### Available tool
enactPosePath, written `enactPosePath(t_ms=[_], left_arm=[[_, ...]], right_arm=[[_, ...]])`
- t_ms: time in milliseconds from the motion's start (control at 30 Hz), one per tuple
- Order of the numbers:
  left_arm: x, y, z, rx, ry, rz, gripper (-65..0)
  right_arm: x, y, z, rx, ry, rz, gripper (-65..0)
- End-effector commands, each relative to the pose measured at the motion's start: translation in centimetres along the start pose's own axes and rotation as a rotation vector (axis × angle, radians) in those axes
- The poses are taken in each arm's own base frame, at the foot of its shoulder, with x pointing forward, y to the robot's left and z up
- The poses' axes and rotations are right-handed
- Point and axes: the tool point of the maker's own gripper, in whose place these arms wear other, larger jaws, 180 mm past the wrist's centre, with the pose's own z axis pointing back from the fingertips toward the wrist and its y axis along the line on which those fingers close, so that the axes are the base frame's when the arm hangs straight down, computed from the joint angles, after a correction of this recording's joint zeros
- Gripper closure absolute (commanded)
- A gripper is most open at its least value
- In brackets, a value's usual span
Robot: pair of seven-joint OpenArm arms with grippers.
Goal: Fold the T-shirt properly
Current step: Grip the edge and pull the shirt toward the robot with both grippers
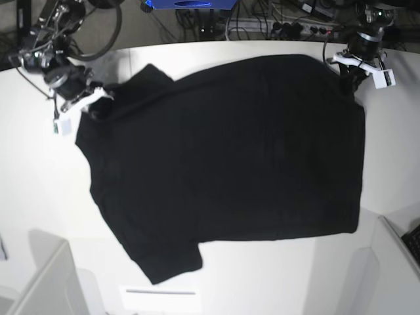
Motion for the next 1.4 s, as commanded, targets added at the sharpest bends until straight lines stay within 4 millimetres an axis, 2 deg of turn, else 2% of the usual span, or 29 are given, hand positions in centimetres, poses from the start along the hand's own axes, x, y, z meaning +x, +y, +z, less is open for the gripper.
enactPosePath(t_ms=[0,67,267,500,633,833,967,1167,1367], left_arm=[[1.6,-0.5,-0.3,-0.013,-0.052,-0.003,0.0],[2.2,-0.5,-0.9,0.005,-0.069,0.011,0.0],[3.5,-0.7,-1.4,0.003,-0.104,0.021,0.0],[2.7,1.6,-2.7,0.080,-0.092,0.084,0.0],[3.0,1.2,-3.2,0.083,-0.113,0.114,0.0],[4.2,2.0,-3.8,0.141,-0.147,0.158,0.0],[5.2,2.0,-4.3,0.150,-0.171,0.172,0.0],[6.1,1.6,-4.7,0.142,-0.193,0.178,0.0],[6.2,3.2,-5.0,0.228,-0.198,0.229,0.0]], right_arm=[[1.6,0.2,0.0,0.010,-0.044,0.014,0.0],[2.5,0.1,-0.5,0.014,-0.044,0.019,0.0],[3.0,1.9,-2.4,0.073,-0.010,0.041,0.0],[3.8,2.3,-4.7,0.096,0.017,0.032,0.0],[4.8,2.8,-5.5,0.054,0.024,0.101,0.0],[6.8,4.3,-6.6,0.041,0.014,0.183,0.0],[6.7,3.9,-7.9,0.048,0.048,0.156,0.0],[8.1,4.1,-8.8,0.060,0.009,0.142,0.0],[9.3,4.3,-9.4,0.070,-0.010,0.132,0.0]])
